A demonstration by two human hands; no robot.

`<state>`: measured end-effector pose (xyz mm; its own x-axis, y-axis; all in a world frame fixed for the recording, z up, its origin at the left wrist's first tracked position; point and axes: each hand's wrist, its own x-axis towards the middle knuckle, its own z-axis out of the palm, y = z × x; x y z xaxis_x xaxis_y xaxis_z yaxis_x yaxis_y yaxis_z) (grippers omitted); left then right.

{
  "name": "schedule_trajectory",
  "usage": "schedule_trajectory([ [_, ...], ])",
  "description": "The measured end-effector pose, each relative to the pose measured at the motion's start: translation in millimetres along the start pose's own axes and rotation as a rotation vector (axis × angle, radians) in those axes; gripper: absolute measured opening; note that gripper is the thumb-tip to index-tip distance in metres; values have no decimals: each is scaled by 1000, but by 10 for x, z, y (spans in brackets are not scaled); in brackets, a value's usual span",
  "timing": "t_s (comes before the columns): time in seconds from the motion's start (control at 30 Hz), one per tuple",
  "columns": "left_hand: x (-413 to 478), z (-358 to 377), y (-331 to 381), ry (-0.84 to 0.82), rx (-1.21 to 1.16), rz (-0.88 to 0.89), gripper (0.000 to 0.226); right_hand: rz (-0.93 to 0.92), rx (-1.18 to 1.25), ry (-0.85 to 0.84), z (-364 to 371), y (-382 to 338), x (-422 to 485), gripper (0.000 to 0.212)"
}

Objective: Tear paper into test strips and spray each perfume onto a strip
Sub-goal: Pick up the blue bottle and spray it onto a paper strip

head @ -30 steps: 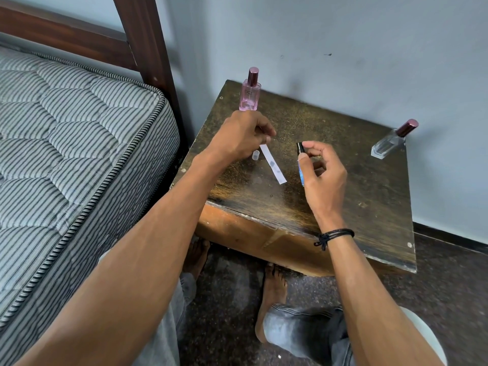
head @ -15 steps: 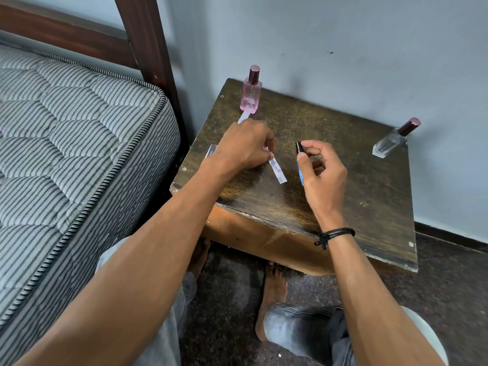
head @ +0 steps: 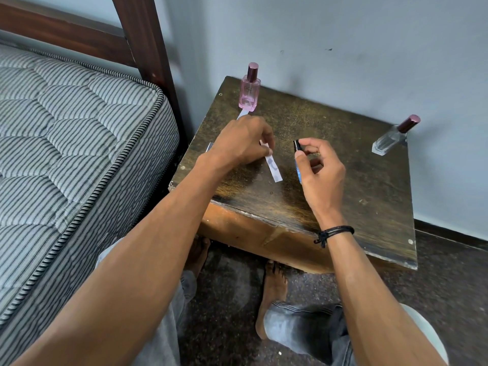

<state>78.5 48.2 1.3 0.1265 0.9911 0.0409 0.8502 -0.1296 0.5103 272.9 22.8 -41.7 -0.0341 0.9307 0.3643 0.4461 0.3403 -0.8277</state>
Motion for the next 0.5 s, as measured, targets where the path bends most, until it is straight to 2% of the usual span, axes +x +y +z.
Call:
schedule_trajectory([
  [0.13, 21, -41, -21, 50, -103, -61, 7, -2, 1, 0, -6, -11, 0, 19],
  [0.27, 20, -126, -72, 30, -166, -85, 11, 4, 8, 0, -15, -27, -4, 21],
  [0.4, -25, -253, -157, -150, -177, -11, 29, 4, 8, 6, -21, -45, -7, 24],
  [0.5, -42, -278, -176, -242, -140, -16, 33, 6, 0, 2, -20, -42, -5, 25],
])
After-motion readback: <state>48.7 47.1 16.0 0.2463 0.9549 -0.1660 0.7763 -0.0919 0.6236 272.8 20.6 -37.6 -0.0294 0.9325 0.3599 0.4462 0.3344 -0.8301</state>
